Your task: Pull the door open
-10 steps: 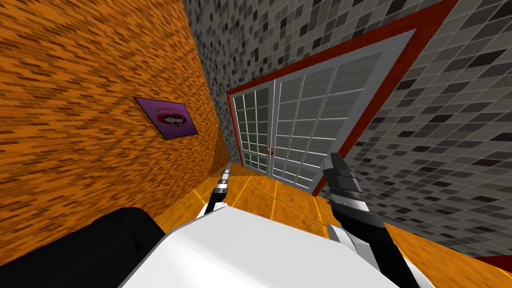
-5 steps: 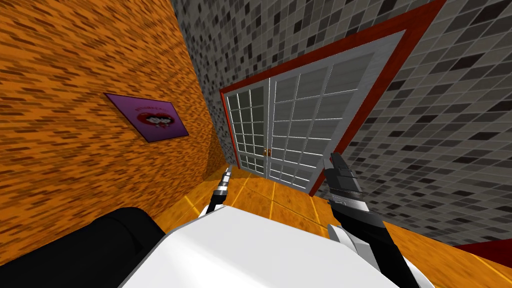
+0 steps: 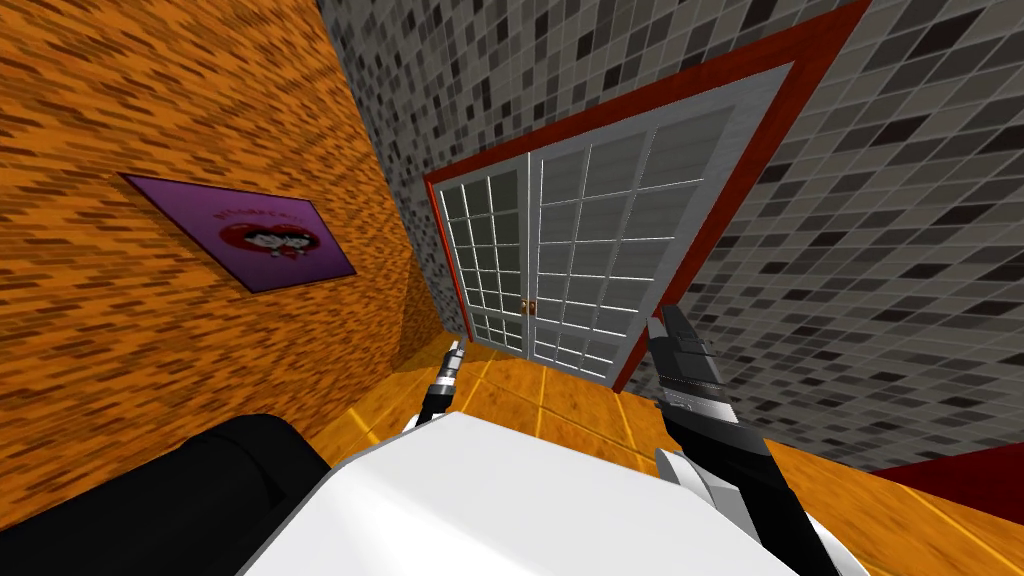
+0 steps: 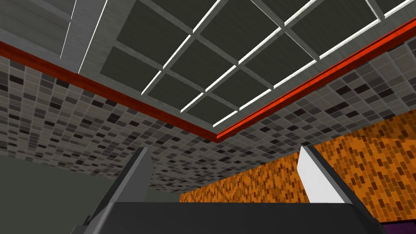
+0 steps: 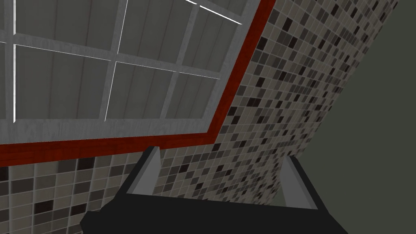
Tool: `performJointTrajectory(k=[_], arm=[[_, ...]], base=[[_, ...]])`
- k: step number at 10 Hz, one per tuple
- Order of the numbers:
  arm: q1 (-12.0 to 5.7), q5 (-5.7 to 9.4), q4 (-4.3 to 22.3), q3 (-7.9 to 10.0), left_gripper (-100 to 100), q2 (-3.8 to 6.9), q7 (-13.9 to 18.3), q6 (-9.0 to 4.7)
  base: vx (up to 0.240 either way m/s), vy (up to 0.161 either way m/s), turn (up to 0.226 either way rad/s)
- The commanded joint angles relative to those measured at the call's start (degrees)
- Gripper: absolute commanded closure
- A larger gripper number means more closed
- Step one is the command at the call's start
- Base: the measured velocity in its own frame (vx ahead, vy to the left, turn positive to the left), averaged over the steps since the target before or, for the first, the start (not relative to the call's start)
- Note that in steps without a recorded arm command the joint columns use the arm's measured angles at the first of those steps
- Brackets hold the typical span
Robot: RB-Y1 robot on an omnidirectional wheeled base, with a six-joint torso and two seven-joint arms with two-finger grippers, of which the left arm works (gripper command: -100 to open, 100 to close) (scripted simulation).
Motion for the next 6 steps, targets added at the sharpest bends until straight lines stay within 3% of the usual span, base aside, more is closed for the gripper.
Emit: performJointTrajectory(k=[1,6], arm=[[-0.08,-0.29,1.7,0.14,-100,0.13,-2.2,-0.57],[-0.81,-1.18,7.4,0.58,-100,0.31,-8.5,-2.1]], base=[[0.11,-0.037,-0.106],[0.114,-0.018,-0.104]])
